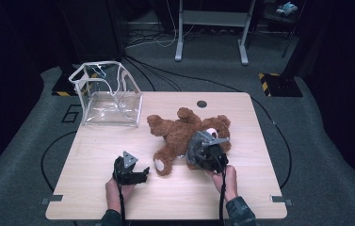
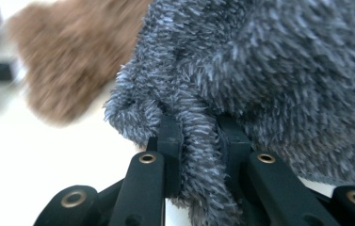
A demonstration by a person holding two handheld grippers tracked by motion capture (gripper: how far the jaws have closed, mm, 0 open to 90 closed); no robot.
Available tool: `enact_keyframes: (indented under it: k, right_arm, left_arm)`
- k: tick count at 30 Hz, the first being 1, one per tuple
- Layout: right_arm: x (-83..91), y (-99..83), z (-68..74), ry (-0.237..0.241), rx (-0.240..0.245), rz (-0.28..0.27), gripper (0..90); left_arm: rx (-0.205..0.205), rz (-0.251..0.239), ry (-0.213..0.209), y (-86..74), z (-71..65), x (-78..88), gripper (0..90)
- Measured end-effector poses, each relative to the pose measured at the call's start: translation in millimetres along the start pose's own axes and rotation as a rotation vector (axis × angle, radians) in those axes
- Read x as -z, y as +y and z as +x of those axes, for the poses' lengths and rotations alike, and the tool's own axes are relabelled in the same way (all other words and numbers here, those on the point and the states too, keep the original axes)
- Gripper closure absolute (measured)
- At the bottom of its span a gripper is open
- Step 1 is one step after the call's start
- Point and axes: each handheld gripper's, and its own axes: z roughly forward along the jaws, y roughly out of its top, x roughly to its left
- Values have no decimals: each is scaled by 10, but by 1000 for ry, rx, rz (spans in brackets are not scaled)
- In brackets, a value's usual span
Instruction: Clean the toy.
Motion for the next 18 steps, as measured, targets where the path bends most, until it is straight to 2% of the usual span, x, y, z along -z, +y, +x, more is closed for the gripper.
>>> enact_keyframes:
  k: [1, 2, 5, 7, 9, 11, 12, 14, 18]
  right_arm:
    - [29, -7, 14, -8, 22, 8, 755]
    - [63, 0, 14, -16, 26, -10, 755]
    - [187, 114, -64, -60, -10, -92, 754]
    - [194, 189, -76, -93, -13, -120, 754]
    - [123, 207, -54, -121, -14, -110, 754]
    - [-22, 158, -25, -145, 4, -84, 754]
    - [-75, 118, -11, -150, 6, -62, 755]
    - [-132, 30, 10, -135, -7, -59, 756]
    - [-100, -95, 24, -87, -17, -45, 757]
  left_arm:
    - [-6, 1, 2, 1, 4, 1, 152]
    - [0, -3, 2, -1, 3, 4, 151]
    - [1, -7, 3, -4, 13, 11, 151]
    - [6, -5, 1, -3, 6, 6, 152]
    - [3, -6, 2, -3, 4, 7, 151]
    - [0, 0, 0, -1, 17, 15, 152]
    - [0, 0, 0, -1, 16, 14, 151]
    - [1, -3, 1, -2, 6, 5, 151]
    - [0, -3, 1, -1, 4, 4, 151]
